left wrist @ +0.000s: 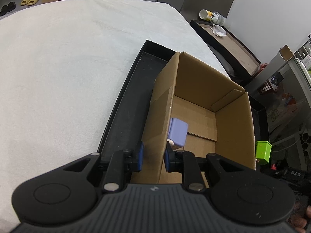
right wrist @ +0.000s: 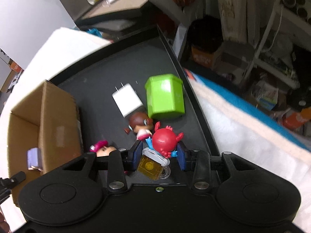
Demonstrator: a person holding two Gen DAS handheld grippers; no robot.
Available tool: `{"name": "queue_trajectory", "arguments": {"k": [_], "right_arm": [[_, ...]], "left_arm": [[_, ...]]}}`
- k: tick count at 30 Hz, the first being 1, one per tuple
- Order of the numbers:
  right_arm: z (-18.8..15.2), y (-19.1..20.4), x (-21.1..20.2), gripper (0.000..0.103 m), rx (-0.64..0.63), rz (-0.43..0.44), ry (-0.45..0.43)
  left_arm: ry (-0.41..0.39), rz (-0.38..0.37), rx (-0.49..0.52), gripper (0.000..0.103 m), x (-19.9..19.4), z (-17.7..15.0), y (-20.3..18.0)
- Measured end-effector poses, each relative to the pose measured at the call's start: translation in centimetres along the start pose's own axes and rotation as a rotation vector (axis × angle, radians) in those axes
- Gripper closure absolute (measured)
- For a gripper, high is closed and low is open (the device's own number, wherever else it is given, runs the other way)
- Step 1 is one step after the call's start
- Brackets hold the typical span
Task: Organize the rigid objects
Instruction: 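Grasp the red figure with the amber cup using the right tool, then carry the red figure into the box and open the right tool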
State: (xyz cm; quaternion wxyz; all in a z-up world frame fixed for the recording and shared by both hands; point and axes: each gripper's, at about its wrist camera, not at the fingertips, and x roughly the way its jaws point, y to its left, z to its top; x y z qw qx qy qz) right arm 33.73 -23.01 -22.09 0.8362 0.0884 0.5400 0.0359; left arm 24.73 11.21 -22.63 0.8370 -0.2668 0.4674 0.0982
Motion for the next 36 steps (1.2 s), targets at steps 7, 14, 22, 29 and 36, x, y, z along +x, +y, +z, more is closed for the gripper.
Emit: {"name": "queue_trajectory", "arguments": {"k": [7, 14, 22, 29, 36], "right_arm": [[1.4, 1.8, -2.3, 0.066, -0.057, 0.000, -0.042], [2.1, 3.8, -3.7, 0.066, -0.112, -0.001, -0.075], [2.5, 7.0, -5.2, 0.066, -0.187, 0.018, -0.102], [2.2, 10.9, -5.9, 0.066, -0.273, 0.050, -0.132], [1.6, 14.2, -5.3, 0.066, -0.322, 0.067, -0.123]], "left_arm": [[-0.001, 0.006, -0.002, 0.083, 0.1, 0.0, 0.0], [-0.002, 0.002, 0.001, 0.083, 0.0, 0.0, -0.1], [-0.002, 0.002, 0.008, 0.083, 0.0, 0.0, -0.1], [0.003, -0.012, 0.004, 0.083, 0.1, 0.0, 0.1], [0.004, -0.024, -0.006, 0.083, 0.2, 0.0, 0.4]]}}
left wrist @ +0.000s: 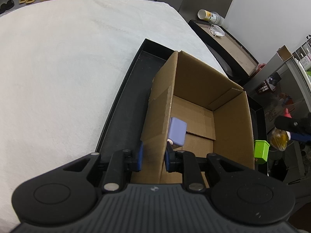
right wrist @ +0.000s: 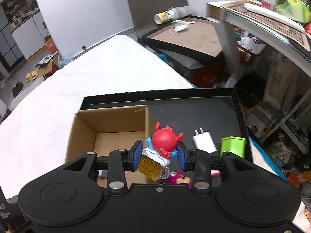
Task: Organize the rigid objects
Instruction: 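Carry the red figure into the box and open the right tool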
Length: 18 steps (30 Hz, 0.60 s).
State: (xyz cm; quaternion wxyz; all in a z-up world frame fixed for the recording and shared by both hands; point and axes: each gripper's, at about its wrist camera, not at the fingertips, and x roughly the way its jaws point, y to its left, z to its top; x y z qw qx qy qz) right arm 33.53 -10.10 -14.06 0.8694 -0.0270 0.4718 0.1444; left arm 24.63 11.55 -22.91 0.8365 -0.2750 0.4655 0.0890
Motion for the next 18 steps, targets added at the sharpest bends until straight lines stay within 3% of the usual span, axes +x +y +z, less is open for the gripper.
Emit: {"name": "queue_trajectory", "arguments": {"k": [18], "right_arm": [[0.1, 6.3, 3.3, 0.065, -0.053, 0.087, 0.059]], "left_arm": [[0.027, -0.027, -0.012, 0.082, 0.2, -0.1, 0.3]]}}
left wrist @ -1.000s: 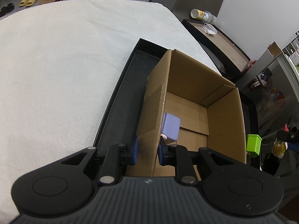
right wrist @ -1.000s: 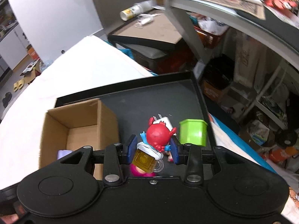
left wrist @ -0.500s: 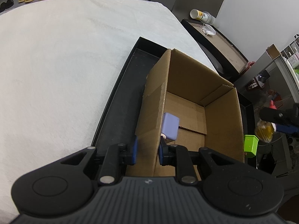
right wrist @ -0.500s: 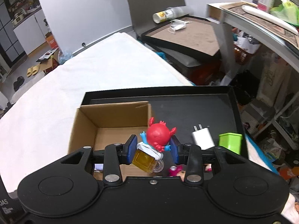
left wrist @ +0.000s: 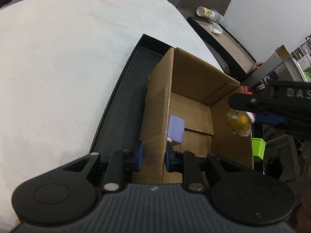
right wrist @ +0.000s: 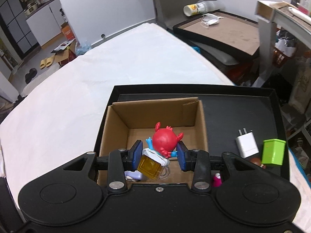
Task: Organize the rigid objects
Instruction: 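Carry the red figure into the box and open the right tool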
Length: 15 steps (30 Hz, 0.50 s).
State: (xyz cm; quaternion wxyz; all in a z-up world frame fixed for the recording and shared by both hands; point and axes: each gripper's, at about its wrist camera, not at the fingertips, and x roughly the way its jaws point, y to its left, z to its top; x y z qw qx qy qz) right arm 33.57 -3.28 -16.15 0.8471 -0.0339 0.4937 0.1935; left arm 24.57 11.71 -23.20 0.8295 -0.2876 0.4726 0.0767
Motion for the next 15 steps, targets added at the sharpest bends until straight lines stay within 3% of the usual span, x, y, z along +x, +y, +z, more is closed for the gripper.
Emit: {"name": "queue_trajectory", "arguments": {"k": [11, 15], "right_arm": [[0.2, 1.5, 1.7, 0.065, 0.012, 0.119, 0.007], [0.4, 1.5, 1.2, 0.053, 0.011, 0.132, -0.018]], "left_arm": [[0.004, -0.007, -0.005, 0.082, 0.0, 0.0, 0.1], [0.007, -0.013, -0.008, 0.082, 0.1, 0.1, 0.2]]}}
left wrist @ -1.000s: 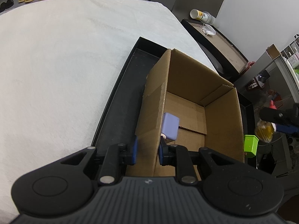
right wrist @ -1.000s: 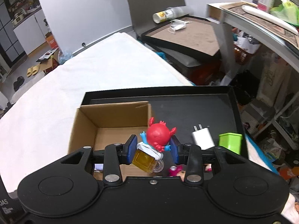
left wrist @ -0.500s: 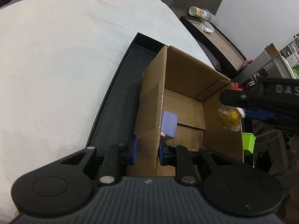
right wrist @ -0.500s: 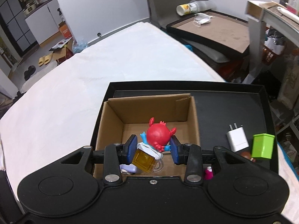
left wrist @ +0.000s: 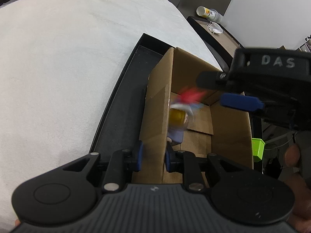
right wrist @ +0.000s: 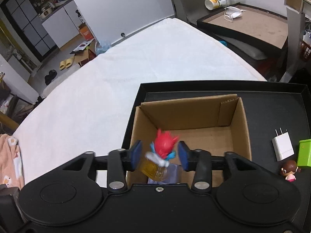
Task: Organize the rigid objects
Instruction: 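Carry the red figure into the box and open the right tool, then move the right tool back to the lime-green cube container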
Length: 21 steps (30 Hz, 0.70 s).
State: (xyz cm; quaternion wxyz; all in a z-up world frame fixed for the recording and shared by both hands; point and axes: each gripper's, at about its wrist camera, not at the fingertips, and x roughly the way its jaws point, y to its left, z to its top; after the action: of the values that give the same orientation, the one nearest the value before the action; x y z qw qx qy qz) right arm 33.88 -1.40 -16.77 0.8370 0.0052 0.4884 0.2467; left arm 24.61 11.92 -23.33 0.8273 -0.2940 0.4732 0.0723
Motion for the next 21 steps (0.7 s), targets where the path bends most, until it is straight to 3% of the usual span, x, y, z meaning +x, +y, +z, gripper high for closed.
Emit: {"name": "queue_trajectory", "arguments": {"k": [9, 21], "right_arm": [[-0.2, -2.1, -2.4, 0.052, 0.015, -0.040, -0.005], [-0.9, -6.1, -6.7, 0.039, 0.036, -0.107, -0.048]], "left_arm": [[-0.001, -0.001, 0.001, 0.082, 0.0, 0.0, 0.0], [-0.005, 0.008, 0.012, 0.082, -0.1, 0.0, -0.3]]}}
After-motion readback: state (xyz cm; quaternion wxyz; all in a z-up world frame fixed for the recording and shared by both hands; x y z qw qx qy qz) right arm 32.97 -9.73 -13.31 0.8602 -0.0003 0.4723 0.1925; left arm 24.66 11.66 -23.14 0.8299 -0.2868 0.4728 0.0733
